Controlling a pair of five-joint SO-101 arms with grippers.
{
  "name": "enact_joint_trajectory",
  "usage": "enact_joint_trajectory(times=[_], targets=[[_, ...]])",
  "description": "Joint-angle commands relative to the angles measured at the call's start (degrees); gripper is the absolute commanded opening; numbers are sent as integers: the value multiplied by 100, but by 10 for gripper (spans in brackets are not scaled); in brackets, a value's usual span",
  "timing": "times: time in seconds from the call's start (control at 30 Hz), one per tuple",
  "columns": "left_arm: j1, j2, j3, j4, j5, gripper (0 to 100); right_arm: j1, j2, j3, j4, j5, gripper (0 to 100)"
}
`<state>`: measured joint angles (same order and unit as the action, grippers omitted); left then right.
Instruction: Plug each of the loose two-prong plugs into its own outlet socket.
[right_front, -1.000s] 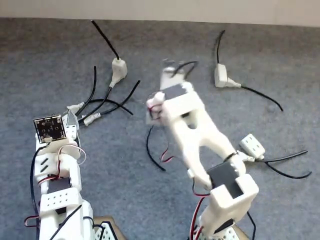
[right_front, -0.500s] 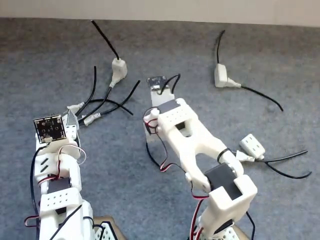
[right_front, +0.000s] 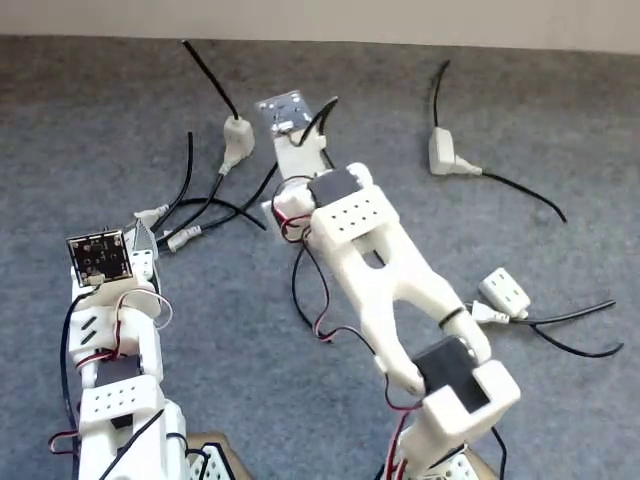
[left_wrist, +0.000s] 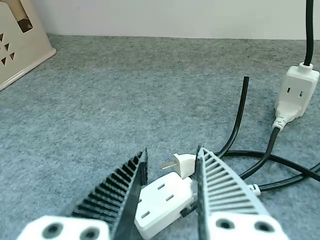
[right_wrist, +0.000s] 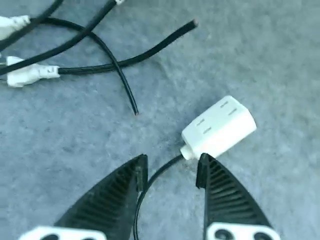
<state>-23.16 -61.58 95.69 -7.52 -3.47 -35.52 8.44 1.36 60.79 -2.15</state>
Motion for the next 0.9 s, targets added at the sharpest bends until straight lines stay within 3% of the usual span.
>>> enact_joint_trajectory(times=[0.0, 0.2, 0.6, 0.87], targets=[[-48, -57, 92, -70, -18, 157, -48, 391, -268, -435, 97, 163], [-48, -57, 92, -70, -18, 157, -4, 954, -286, -699, 97, 163], [-31, -57, 92, -79, -18, 157, 1174, 980, 119, -602, 105, 163], [-31, -57, 92, -79, -18, 157, 1367, 910, 84, -453, 457, 163]])
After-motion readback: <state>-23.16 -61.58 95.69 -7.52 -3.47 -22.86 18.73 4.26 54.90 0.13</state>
